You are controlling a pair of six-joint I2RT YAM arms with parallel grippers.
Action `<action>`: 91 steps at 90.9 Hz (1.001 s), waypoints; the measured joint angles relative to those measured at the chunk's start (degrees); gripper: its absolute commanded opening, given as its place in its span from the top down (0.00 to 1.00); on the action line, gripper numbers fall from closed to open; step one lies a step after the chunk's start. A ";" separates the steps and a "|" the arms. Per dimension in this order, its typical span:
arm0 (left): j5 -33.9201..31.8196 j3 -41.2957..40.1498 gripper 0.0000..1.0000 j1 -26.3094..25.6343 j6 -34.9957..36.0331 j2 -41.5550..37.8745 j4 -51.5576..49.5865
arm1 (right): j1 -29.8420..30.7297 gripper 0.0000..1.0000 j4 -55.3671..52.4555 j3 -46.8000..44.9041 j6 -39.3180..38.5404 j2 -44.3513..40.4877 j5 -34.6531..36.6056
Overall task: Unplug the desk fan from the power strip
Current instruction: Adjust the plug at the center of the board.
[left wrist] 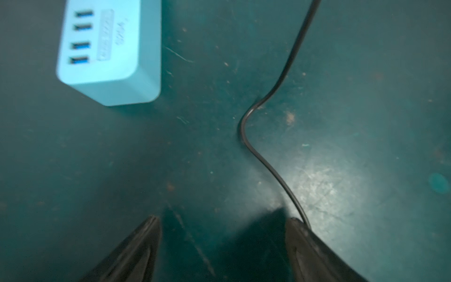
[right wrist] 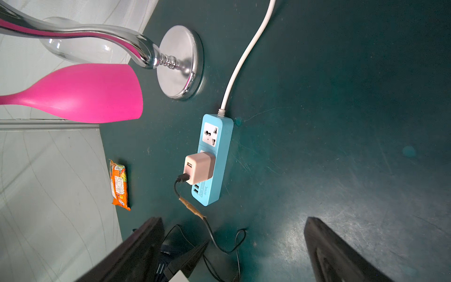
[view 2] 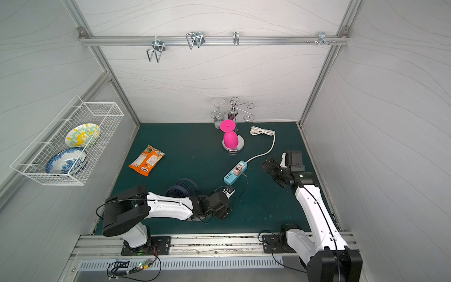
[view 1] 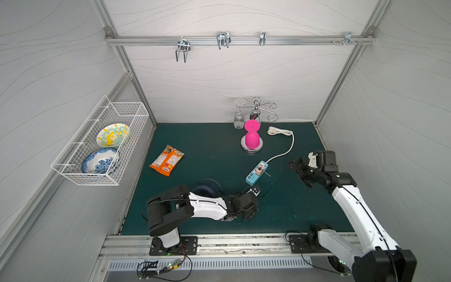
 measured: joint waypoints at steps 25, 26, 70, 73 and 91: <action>-2.05 0.04 0.09 1.70 1.99 -0.83 0.09 | 0.00 0.06 0.04 -0.55 0.11 -0.11 0.00; -2.05 0.04 0.09 1.88 2.08 -0.94 0.09 | 0.00 0.06 0.02 -0.59 0.11 -0.17 0.00; 0.87 0.26 0.09 9.51 4.59 -6.01 1.22 | 0.00 0.06 0.11 -1.70 0.20 -0.79 0.00; 1.99 0.44 0.09 10.38 4.87 -5.99 1.46 | 0.00 0.06 0.11 -1.70 0.20 -0.79 0.00; 10.45 4.26 0.11 15.58 6.03 -4.17 3.54 | 0.00 0.06 0.13 -1.70 0.20 -0.79 0.00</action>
